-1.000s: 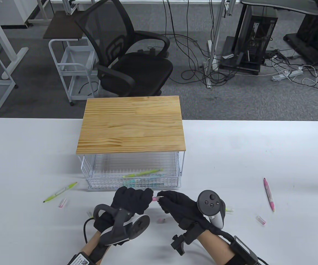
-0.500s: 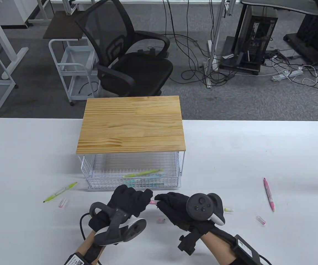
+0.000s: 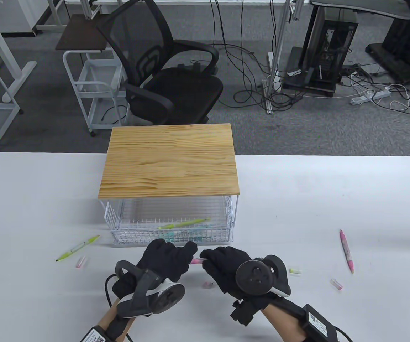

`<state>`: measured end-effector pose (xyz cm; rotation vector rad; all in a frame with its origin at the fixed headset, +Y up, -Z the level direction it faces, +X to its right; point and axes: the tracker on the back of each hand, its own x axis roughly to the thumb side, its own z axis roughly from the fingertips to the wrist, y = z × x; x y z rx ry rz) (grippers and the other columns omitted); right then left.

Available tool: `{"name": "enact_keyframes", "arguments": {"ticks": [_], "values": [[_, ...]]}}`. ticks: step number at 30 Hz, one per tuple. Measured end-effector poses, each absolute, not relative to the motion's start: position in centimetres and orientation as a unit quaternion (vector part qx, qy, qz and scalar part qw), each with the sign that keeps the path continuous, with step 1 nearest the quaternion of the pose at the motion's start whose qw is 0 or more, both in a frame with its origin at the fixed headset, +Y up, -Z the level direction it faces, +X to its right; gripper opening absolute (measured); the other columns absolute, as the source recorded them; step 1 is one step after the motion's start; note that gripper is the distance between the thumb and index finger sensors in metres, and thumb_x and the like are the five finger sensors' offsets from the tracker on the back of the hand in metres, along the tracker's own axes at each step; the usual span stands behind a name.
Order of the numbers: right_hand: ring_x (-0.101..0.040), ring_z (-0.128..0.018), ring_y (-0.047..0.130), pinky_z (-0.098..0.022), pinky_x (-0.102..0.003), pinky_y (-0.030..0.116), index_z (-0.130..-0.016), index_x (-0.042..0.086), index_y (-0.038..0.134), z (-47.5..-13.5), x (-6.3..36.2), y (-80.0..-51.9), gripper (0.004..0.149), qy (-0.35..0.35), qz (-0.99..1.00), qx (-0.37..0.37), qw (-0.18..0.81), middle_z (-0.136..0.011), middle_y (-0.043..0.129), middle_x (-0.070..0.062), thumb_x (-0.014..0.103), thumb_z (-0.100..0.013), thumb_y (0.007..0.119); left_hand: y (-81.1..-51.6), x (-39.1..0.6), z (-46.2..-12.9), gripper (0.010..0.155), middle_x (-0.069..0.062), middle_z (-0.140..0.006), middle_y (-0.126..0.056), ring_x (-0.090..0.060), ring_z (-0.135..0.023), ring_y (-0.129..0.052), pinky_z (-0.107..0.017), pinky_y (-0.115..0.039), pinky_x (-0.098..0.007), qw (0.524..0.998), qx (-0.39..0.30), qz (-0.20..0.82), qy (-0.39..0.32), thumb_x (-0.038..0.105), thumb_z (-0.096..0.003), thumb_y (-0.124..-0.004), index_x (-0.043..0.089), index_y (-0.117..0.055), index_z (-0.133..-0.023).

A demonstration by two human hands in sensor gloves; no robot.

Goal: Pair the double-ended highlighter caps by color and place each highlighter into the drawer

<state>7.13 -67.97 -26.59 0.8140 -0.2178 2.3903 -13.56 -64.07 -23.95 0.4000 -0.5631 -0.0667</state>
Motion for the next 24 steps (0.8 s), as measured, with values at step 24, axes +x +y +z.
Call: {"name": "enact_keyframes", "arguments": {"ticks": [24], "values": [[-0.019,-0.055,0.088,-0.056,-0.049,0.076,-0.093,0.018,0.076,-26.43,7.23,-67.17,0.044,-0.079,0.900,0.319,0.287,-0.069,0.086,-0.002,0.040,-0.058,0.063,-64.55,-12.73,-23.20,0.062,0.016,-0.082,-0.096,-0.011,-0.065,-0.096,-0.071,-0.078,-0.042,0.931,0.224,-0.024,-0.288,0.036,-0.0468,-0.068,0.025,-0.052,-0.106]]}}
